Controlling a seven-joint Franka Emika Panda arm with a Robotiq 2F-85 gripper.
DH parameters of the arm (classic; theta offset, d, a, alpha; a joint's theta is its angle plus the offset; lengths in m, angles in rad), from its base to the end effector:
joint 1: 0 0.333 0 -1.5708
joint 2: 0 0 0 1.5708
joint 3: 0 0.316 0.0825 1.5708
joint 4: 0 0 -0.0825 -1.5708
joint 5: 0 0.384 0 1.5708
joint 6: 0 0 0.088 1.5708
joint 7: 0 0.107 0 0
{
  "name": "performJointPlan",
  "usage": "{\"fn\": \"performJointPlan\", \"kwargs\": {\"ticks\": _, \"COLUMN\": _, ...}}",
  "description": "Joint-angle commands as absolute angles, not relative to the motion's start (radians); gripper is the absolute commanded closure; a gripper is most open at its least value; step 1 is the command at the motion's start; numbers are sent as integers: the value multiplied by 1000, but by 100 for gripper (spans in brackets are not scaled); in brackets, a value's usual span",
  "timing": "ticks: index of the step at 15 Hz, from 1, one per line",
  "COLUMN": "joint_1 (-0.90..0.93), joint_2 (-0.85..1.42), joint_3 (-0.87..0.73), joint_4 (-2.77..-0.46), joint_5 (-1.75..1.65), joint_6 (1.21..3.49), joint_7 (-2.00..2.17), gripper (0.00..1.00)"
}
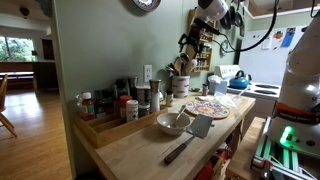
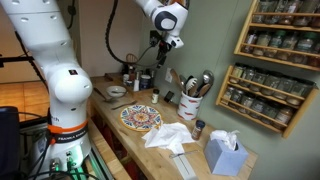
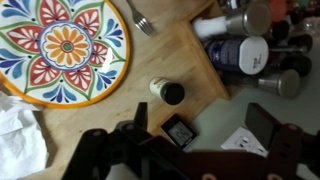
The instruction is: Remove the wooden spoon from the white holder and put it on the counter
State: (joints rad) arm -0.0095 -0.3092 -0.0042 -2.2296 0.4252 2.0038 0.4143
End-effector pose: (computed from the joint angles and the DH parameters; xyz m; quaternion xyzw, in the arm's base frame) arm 0.4702 0.0183 0.5109 -0.9372 0.2860 -0.0009 0.1999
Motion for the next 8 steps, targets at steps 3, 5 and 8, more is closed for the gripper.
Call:
{"fn": "performJointPlan", "kwargs": {"ticks": 3, "joint_1": -34, "joint_2": -254, "joint_3": 3, "joint_4": -2217, "joint_5": 532, "joint_6": 2197, "joint_7": 583, "gripper": 0}}
{"fn": "performJointPlan", "kwargs": {"ticks": 5, "joint_1": -45, "joint_2": -237, "joint_3": 0, "joint_4": -2216, "joint_5": 530, "joint_6": 2251, "joint_7": 662, "gripper": 0}}
{"fn": "performJointPlan", "kwargs": {"ticks": 8, "joint_1": -59, "joint_2": -206, "joint_3": -1, "joint_4": -2215, "joint_5": 519, "joint_6": 2333, "joint_7": 793, "gripper": 0}}
